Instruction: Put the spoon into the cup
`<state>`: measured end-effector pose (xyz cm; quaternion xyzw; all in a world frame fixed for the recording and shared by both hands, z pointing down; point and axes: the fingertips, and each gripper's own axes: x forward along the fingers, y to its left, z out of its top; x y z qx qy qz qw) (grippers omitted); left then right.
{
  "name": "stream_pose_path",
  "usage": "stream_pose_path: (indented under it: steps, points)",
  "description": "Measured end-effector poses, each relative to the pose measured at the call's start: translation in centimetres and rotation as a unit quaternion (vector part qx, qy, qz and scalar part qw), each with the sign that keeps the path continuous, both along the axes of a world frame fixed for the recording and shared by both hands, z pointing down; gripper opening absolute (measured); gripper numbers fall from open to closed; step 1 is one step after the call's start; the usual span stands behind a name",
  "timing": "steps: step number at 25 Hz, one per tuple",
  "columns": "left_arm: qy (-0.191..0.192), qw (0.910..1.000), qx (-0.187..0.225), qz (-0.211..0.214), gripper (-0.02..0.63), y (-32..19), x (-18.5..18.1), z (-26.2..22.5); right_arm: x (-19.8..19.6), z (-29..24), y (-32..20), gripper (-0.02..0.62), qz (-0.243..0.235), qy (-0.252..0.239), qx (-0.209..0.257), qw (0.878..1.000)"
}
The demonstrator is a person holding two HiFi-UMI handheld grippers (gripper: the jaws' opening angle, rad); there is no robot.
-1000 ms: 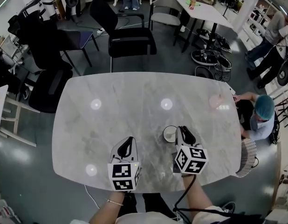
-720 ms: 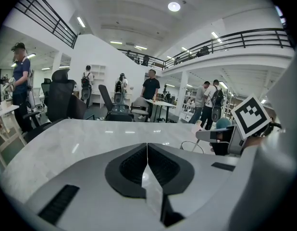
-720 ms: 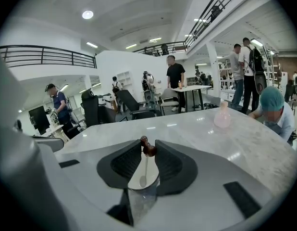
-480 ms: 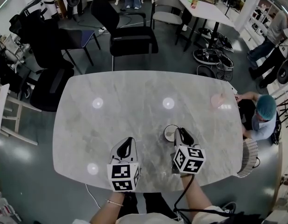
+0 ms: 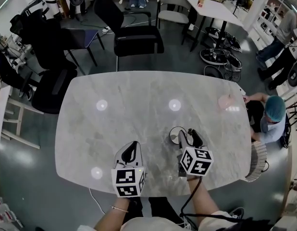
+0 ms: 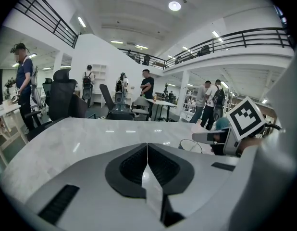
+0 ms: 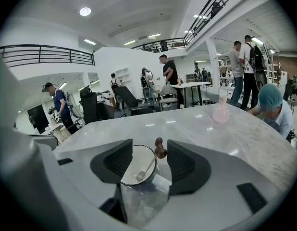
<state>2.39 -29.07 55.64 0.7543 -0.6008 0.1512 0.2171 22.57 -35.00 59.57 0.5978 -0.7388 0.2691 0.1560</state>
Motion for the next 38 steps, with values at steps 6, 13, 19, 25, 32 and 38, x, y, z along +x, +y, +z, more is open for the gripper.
stream_pose_path:
  steps: [6, 13, 19, 25, 32, 38]
  points:
    - [0.002, 1.0000, 0.004, -0.002, 0.021, 0.0, 0.0, -0.5, 1.0, -0.7, 0.3, 0.224, 0.011, 0.007, 0.002, 1.000]
    - [-0.001, 0.9997, 0.018, 0.016, 0.021, -0.3, 0.5, -1.7, 1.6, -1.9, 1.1, 0.213, 0.022, 0.019, 0.006, 1.000]
    - [0.004, 0.9992, 0.033, 0.024, 0.021, -0.2, 0.9, -3.2, 3.3, -4.0, 2.5, 0.110, 0.044, 0.028, 0.020, 0.998]
    - [0.014, 0.9982, 0.051, 0.029, 0.021, 0.1, 1.4, -4.6, 4.9, -6.2, 4.5, 0.069, 0.067, 0.033, 0.043, 0.996]
    - [0.025, 0.9958, 0.080, 0.036, 0.021, 0.8, 1.7, -6.8, 5.5, -10.1, 7.7, 0.043, 0.072, 0.043, 0.068, 0.994]
    - [0.031, 0.9942, 0.094, 0.043, 0.021, 1.5, 1.9, -8.2, 5.9, -11.8, 9.8, 0.038, 0.080, 0.051, 0.085, 0.992]
